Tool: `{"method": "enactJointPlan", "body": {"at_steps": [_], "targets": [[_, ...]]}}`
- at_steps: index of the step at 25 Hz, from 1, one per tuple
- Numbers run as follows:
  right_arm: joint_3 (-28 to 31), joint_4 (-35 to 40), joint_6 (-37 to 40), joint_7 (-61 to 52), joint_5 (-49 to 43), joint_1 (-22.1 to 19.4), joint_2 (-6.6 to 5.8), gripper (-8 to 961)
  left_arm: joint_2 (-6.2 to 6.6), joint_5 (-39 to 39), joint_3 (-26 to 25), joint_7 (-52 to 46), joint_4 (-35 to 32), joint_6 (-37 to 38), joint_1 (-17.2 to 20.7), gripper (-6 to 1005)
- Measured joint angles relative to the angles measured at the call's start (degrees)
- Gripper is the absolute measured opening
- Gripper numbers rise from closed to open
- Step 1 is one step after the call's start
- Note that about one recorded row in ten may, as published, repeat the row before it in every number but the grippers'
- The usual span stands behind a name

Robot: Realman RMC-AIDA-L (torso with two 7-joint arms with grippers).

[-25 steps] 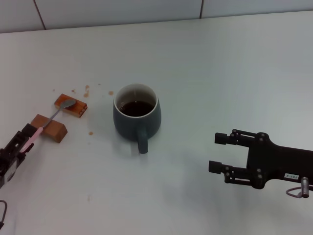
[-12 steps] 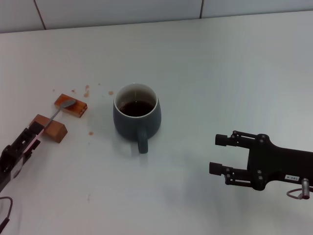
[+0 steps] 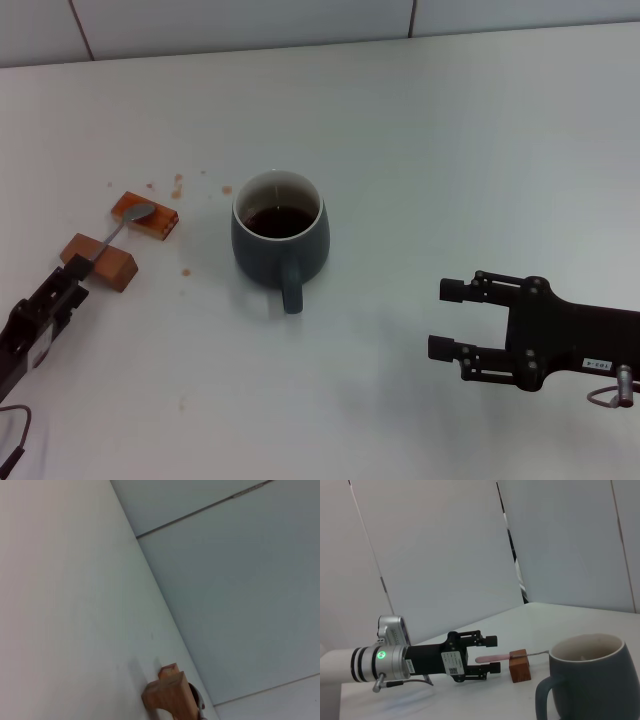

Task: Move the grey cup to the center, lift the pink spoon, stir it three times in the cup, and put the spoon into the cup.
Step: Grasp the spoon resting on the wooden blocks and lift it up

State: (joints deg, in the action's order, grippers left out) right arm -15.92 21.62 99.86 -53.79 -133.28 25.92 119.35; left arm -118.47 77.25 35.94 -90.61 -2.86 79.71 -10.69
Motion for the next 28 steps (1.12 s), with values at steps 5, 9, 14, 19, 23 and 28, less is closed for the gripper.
{"method": "enactJointPlan", "body": {"at_steps": [5, 9, 14, 19, 23, 28], "targets": [[0.0, 0.0, 0.0, 0.0, 0.0, 0.0, 0.00, 740, 0.00, 0.0, -0.2, 0.0, 0.1, -0.5, -0.1, 654], [0.0, 0.0, 0.0, -0.1, 0.0, 0.0, 0.00, 740, 0.00, 0.0, -0.2, -0.2, 0.1, -0.7, -0.2, 611], [0.0, -0.1, 0.1, -0.1, 0.0, -0.1, 0.00, 740, 0.00, 0.0, -0.1, -0.9, 0.2, -1.1, -0.4, 573], [0.0, -0.1, 0.2, -0.2, 0.0, -0.2, 0.00, 741, 0.05, 0.0, -0.2, -1.1, 0.5, -1.2, -0.4, 522], [0.0, 0.0, 0.3, -0.5, 0.0, -0.3, 0.05, 741, 0.00, 0.0, -0.1, -1.2, 0.5, -1.2, -0.4, 425], [-0.4, 0.0, 0.3, -0.8, 0.0, -0.3, 0.08, 740, -0.02, 0.0, -0.4, -1.3, 0.5, -1.4, -0.4, 432]]}}
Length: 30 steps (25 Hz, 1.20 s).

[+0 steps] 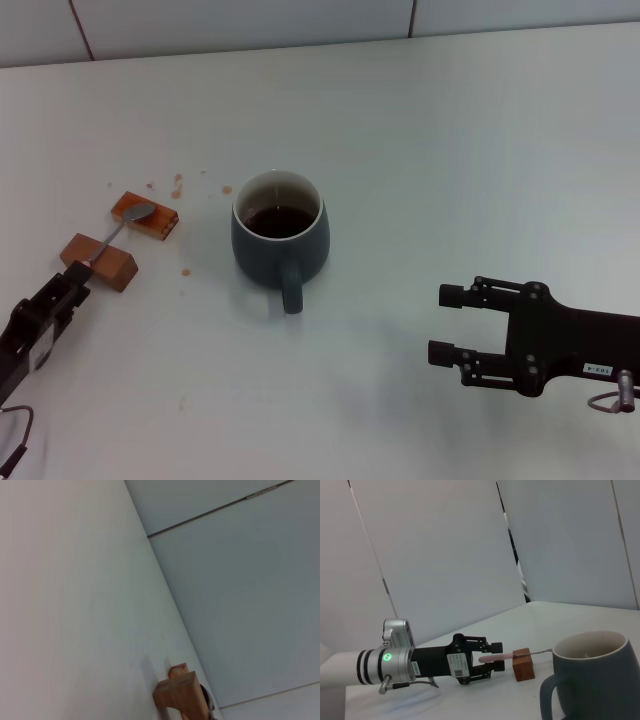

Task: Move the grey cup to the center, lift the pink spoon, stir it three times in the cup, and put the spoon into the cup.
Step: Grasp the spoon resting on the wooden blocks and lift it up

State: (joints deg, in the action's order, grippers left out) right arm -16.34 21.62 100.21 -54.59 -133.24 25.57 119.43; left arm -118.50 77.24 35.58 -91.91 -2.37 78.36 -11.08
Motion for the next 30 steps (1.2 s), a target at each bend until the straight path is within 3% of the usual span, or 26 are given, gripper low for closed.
{"method": "enactJointPlan", "body": {"at_steps": [30], "targets": [[-1.0, 0.2, -0.4, -1.3, -0.1, 0.4, -0.03, 741, 0.10, 0.0, 0.4, -1.9, 0.1, -0.8, -0.9, 384]]}}
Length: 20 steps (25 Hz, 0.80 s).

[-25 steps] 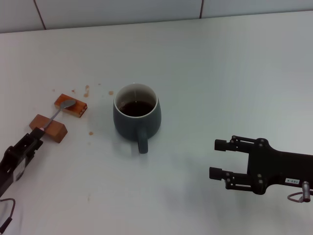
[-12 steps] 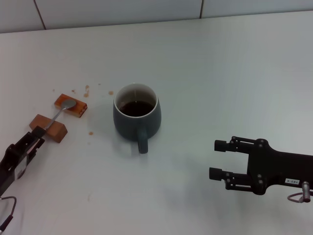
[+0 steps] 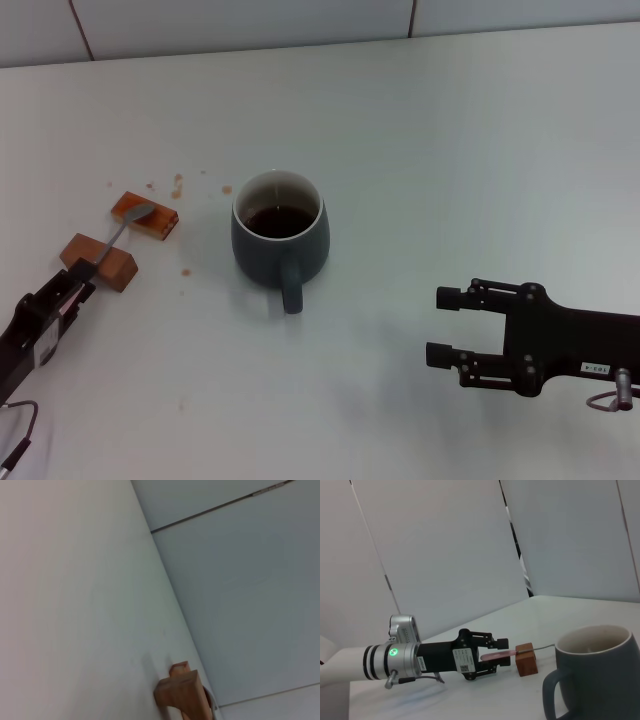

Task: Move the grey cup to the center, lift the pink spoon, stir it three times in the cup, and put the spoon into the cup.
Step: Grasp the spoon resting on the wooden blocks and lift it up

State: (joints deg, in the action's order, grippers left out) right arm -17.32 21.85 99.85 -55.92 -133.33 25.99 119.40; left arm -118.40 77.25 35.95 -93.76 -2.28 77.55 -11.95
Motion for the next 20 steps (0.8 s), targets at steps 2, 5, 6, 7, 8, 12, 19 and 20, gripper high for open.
{"method": "enactJointPlan", "body": {"at_steps": [2, 5, 6, 7, 8, 12, 19, 20], "targets": [[0.0, 0.1, -0.1, -0.1, 0.0, 0.0, -0.01, 741, -0.05, 0.0, 0.0, -0.1, 0.0, 0.0, 0.0, 386], [0.0, 0.1, -0.1, -0.1, 0.0, 0.1, -0.03, 741, -0.08, 0.0, 0.0, -0.4, 0.0, -0.1, -0.1, 388], [0.0, 0.1, -0.1, -0.1, 0.0, 0.1, -0.03, 741, -0.08, 0.0, 0.0, -0.4, 0.0, -0.1, -0.1, 388], [0.0, 0.1, -0.1, -0.2, 0.0, 0.1, -0.04, 741, -0.08, 0.0, 0.0, -0.6, 0.0, -0.1, -0.1, 389], [0.0, 0.1, -0.1, -0.2, 0.0, 0.1, -0.05, 741, -0.08, 0.0, 0.0, -0.6, 0.0, -0.1, -0.2, 389], [0.0, 0.1, -0.1, -0.3, 0.0, 0.2, -0.05, 741, -0.09, 0.0, 0.3, -0.4, 0.1, -0.3, -0.2, 370], [0.0, 0.1, -0.2, -0.6, 0.0, 0.3, -0.05, 740, -0.16, -0.2, 1.8, 0.3, 0.5, -1.7, -1.2, 188], [0.0, 0.1, -0.2, -0.6, 0.0, 0.4, -0.05, 740, -0.16, -0.2, 2.0, 0.4, 0.5, -1.8, -1.3, 177]]}}
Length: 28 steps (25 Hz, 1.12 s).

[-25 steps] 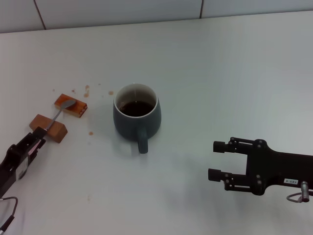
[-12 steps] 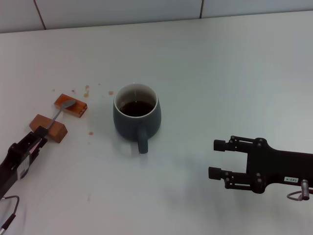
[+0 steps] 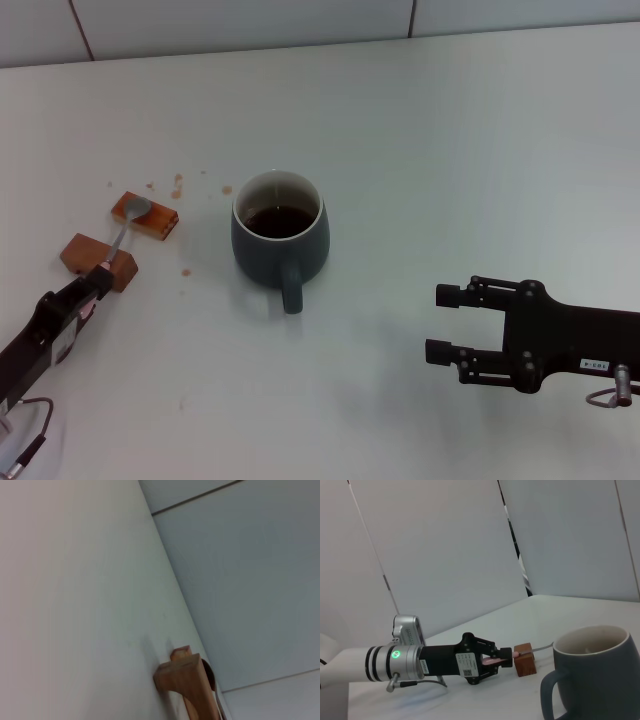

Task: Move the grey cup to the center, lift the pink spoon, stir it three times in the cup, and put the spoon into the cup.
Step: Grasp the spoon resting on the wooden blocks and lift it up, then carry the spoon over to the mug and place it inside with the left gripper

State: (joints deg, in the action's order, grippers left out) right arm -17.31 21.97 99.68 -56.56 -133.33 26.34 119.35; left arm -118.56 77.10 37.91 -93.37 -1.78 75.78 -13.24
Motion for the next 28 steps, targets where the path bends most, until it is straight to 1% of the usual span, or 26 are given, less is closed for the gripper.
{"method": "enactJointPlan", "body": {"at_steps": [5, 9, 13, 14, 16, 17, 18, 20, 23, 25, 26, 27, 28], "targets": [[0.0, 0.0, 0.0, -0.1, 0.0, 0.0, 0.00, 740, 0.00, 0.2, 0.3, 0.6, -0.5, 0.2, 0.0, 134], [0.0, 0.0, 0.0, -0.1, 0.0, -0.2, 0.03, 740, 0.25, 0.2, 0.6, 1.3, -2.0, 4.0, 0.4, 136], [0.0, -0.1, 0.0, -0.1, 0.1, -0.2, 0.09, 741, 0.25, 0.2, 1.3, 1.1, -6.5, 10.1, 0.9, 137], [0.0, -0.2, 0.0, -0.1, 0.1, -0.2, 0.09, 741, 0.34, 0.2, 2.5, 0.6, -8.8, 11.7, 0.6, 137], [0.0, -0.2, 0.0, -0.1, 0.2, -0.2, 0.09, 741, 0.49, 0.2, 4.0, 0.0, -11.3, 12.7, 0.2, 138], [0.0, -0.2, 0.0, -0.1, 0.2, -0.2, 0.09, 741, 0.57, 0.6, 6.0, -0.9, -15.2, 13.3, 0.0, 138], [0.0, -0.2, 0.0, -0.1, 0.2, -0.3, 0.09, 741, 0.64, 2.3, 8.5, -2.3, -21.8, 13.5, -0.2, 139], [0.0, -0.2, -0.1, -0.1, 0.3, -0.3, 0.09, 740, 0.74, 5.2, 9.8, -4.0, -28.4, 13.6, -0.3, 139], [0.0, -0.1, -0.1, -0.1, 0.3, -0.4, 0.09, 740, 0.86, 15.1, 10.6, -8.5, -46.3, 13.8, -0.9, 140], [0.0, -0.1, -0.1, -0.1, 0.3, -0.4, 0.06, 740, 0.82, 23.0, 10.8, -11.4, -60.0, 14.5, -1.5, 141], [0.1, 0.0, -0.2, -0.1, 0.4, -0.5, 0.01, 740, 0.82, 25.6, 10.9, -12.3, -64.3, 14.8, -1.8, 141], [0.2, 0.0, -0.2, -0.1, 0.4, -0.5, -0.02, 740, 0.86, 30.5, 11.1, -13.8, -70.6, 15.9, -2.8, 142], [0.2, 0.1, -0.2, -0.1, 0.5, -0.5, -0.05, 741, 0.94, 33.1, 11.0, -14.6, -73.9, 16.9, -3.8, 142]]}}
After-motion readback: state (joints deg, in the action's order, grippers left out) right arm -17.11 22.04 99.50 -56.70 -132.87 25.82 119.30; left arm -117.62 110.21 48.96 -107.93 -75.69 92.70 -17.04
